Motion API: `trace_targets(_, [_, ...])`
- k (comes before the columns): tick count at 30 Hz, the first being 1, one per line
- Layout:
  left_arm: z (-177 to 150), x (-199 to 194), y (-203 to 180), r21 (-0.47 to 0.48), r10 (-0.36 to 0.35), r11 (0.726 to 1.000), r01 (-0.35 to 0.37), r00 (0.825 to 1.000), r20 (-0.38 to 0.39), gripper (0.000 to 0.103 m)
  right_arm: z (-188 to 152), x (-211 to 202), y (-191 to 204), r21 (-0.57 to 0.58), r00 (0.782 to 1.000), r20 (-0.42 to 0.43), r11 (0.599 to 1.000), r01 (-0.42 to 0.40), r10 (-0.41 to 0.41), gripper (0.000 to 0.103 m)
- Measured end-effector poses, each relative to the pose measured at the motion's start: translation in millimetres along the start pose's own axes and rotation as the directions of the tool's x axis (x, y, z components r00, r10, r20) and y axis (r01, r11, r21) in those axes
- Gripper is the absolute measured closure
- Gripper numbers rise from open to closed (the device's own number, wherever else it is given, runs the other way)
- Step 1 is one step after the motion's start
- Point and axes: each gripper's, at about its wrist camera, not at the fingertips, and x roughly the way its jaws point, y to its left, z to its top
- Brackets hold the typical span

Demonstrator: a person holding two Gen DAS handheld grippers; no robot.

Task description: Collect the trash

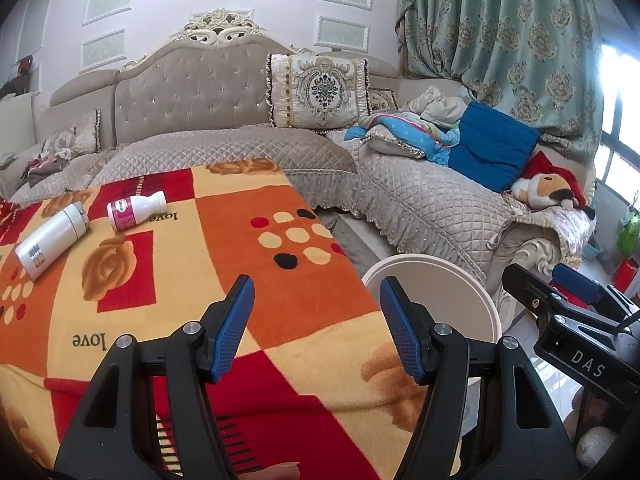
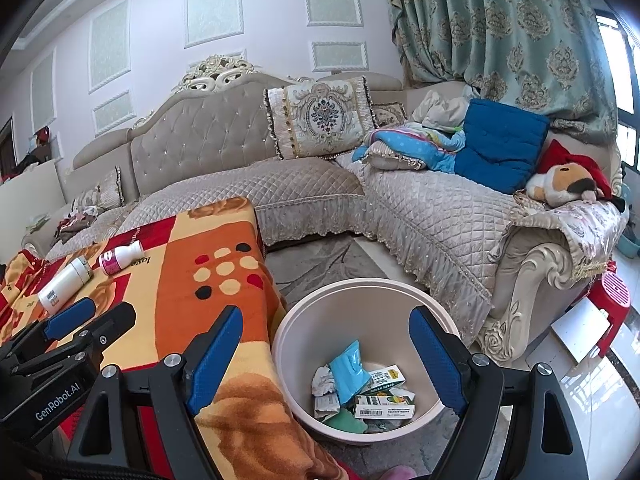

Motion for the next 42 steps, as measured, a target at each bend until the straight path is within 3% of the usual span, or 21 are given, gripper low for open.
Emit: trace_targets(42, [0.0,-1.8,6.0,0.0,0.004,1.0,-0.004,1.0,0.017,0.039,4.1,-3.2,1.8,-0.005,1.0,0.018,1.0,0.0,0.0,0.02])
